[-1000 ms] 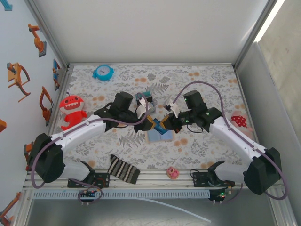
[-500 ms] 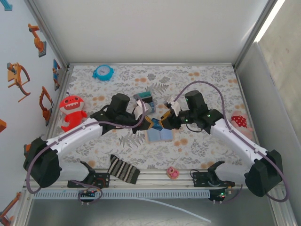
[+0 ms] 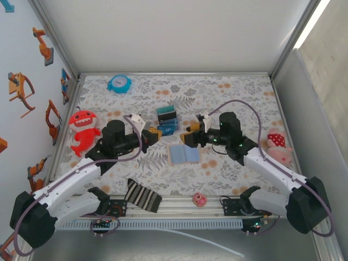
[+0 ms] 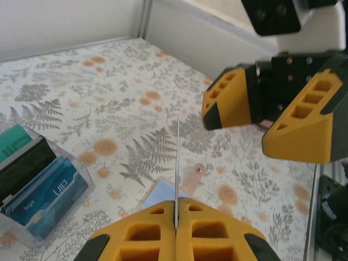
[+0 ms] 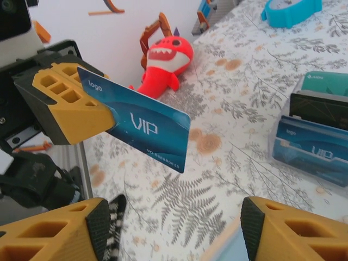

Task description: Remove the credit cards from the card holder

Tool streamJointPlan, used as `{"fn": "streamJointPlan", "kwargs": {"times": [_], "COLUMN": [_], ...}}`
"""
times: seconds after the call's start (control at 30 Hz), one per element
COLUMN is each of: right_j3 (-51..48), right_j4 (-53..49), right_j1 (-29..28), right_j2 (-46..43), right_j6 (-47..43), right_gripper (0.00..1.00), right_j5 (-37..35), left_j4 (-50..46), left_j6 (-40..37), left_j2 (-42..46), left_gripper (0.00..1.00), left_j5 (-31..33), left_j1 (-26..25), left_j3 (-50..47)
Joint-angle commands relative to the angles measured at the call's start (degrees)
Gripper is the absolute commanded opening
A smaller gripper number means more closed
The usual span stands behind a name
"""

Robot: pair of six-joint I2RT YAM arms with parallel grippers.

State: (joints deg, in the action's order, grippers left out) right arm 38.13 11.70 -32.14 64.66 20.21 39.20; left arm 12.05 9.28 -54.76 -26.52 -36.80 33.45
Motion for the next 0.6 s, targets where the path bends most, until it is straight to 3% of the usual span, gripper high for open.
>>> {"fn": "streamJointPlan", "kwargs": {"times": [0.0, 0.1, 0.37, 0.57], "right_j3": [-1.3, -1.2, 0.5, 1.1], "right_j4": [17.1, 22.2, 24.0, 24.7], "right_j1": [-0.2, -0.2, -0.3, -0.3], "right_j2": [2.3, 4.4, 6.5, 6.9], "right_j6": [9.1, 11.3, 12.3, 12.8], "right_gripper": [0.64, 0.63, 0.61, 0.52], "right_j5": [3.7, 5.5, 7.3, 8.1], "left_j4": [8.1, 10.1, 15.3, 16.4], "left_j6": [7.1, 9.4, 13.3, 14.1], "left_j2": [1.9, 2.3, 0.0, -2.8], "left_gripper": [0.0, 0.0, 0.0, 0.0], "left_j5": [0.2, -0.4, -4.5, -9.7], "left_j1": [0.4, 0.4, 0.4, 0.2], "left_j3": [-0.7, -1.0, -0.8, 0.6]}}
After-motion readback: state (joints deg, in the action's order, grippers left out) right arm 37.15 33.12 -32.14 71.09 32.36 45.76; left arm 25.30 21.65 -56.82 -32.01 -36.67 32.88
